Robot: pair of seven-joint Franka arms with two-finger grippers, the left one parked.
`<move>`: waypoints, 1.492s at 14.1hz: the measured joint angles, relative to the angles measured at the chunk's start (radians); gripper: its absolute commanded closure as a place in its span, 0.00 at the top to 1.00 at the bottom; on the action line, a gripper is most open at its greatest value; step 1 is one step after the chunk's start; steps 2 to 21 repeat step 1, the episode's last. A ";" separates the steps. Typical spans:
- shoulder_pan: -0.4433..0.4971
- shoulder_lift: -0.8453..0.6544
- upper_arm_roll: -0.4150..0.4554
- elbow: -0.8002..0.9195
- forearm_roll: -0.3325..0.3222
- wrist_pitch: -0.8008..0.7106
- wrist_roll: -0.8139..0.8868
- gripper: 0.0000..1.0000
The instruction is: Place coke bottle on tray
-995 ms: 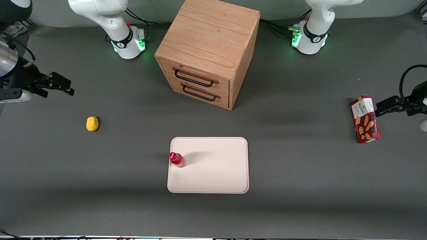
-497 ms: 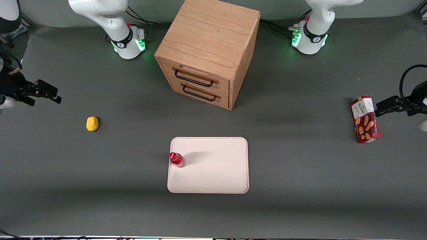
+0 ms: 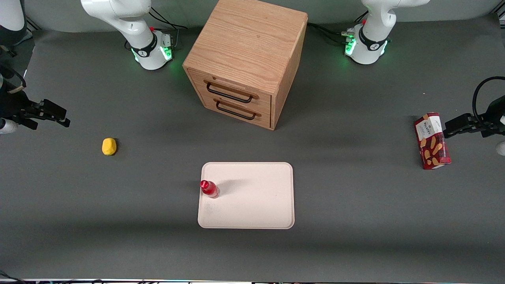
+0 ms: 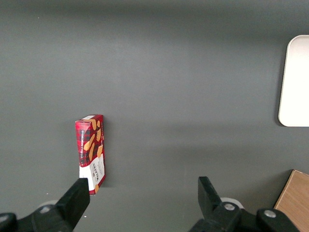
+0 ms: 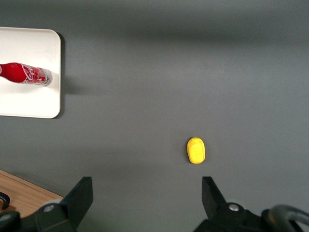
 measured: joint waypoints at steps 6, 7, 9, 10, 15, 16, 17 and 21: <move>0.000 0.000 0.000 0.000 0.000 0.000 0.000 1.00; 0.000 0.000 0.000 0.000 0.000 0.000 0.000 1.00; 0.000 0.000 0.000 0.000 0.000 0.000 0.000 1.00; 0.000 0.000 0.000 0.000 0.000 0.000 0.000 1.00; 0.000 0.000 0.000 0.000 0.000 0.000 0.000 1.00; 0.000 0.000 0.000 0.000 0.000 0.000 0.000 1.00; 0.000 0.000 0.000 0.000 0.000 0.000 0.000 1.00; 0.000 0.000 0.000 0.000 0.000 0.000 0.000 1.00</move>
